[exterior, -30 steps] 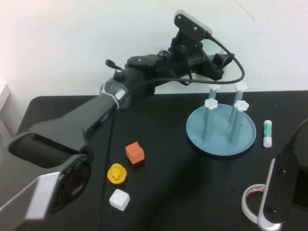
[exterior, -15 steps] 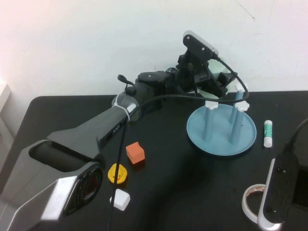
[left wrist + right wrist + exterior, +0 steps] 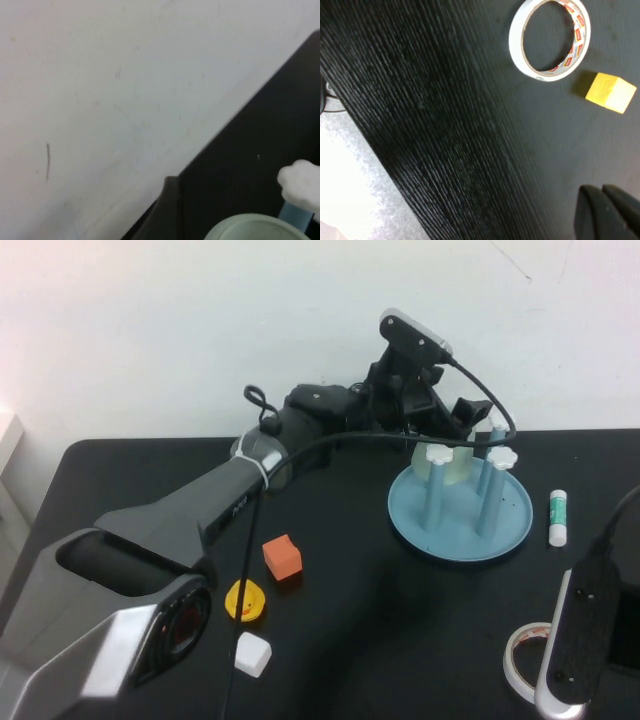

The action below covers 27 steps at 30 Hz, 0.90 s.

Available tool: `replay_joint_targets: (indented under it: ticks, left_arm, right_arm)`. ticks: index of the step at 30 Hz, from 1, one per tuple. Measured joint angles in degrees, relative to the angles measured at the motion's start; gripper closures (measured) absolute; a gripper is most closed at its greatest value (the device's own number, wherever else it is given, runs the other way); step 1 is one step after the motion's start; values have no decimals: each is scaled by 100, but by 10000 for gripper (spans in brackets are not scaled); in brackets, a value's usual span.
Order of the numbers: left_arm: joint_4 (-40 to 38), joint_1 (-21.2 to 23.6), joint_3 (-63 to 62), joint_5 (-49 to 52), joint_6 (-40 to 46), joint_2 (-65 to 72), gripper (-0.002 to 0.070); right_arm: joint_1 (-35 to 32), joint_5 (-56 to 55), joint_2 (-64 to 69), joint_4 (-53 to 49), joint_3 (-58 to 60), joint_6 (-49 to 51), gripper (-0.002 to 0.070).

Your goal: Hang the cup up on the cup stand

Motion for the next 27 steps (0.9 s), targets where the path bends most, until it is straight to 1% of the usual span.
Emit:
replay_joint_targets:
  ticks: [3, 6, 9, 11, 12, 13, 14, 16, 18, 20, 23, 25, 27]
  left_arm:
    - [1187, 11, 0, 164, -1004, -267, 6]
    - [2576, 35, 0, 574, -2117, -735, 95]
    - [4066, 109, 0, 1268, -3206, -1303, 258]
    - [4920, 206, 0, 1844, -3820, -1725, 405]
    - [5227, 256, 0, 2089, -4051, -1897, 483]
    - [5579, 324, 0, 2383, -4317, -2111, 550]
    - [5912, 394, 0, 2643, -4555, -2333, 594]
    - [6480, 490, 0, 2976, -4941, -2803, 638]
    - [7024, 557, 109, 3067, -5253, -3303, 657]
    - [7408, 581, 335, 3027, -5457, -3945, 667]
    - [7744, 581, 863, 2891, -5620, -4908, 673]
    - [7998, 581, 1311, 2771, -5775, -5606, 674]
    - [8438, 571, 1934, 2583, -6000, -6316, 675]
  right_arm:
    - [0, 0, 0, 0, 0, 0, 676]
    - [0, 0, 0, 0, 0, 0, 676]
    - [0, 0, 0, 0, 0, 0, 676]
    - [0, 0, 0, 0, 0, 0, 676]
    - [0, 0, 0, 0, 0, 0, 676]
    - [0, 0, 0, 0, 0, 0, 676]
    - [0, 0, 0, 0, 0, 0, 676]
    - [0, 0, 0, 0, 0, 0, 676]
    - [0, 0, 0, 0, 0, 0, 676]
    - [0, 0, 0, 0, 0, 0, 676]
    - [0, 0, 0, 0, 0, 0, 676]
    - [0, 0, 0, 0, 0, 0, 676]
    - [0, 0, 0, 0, 0, 0, 676]
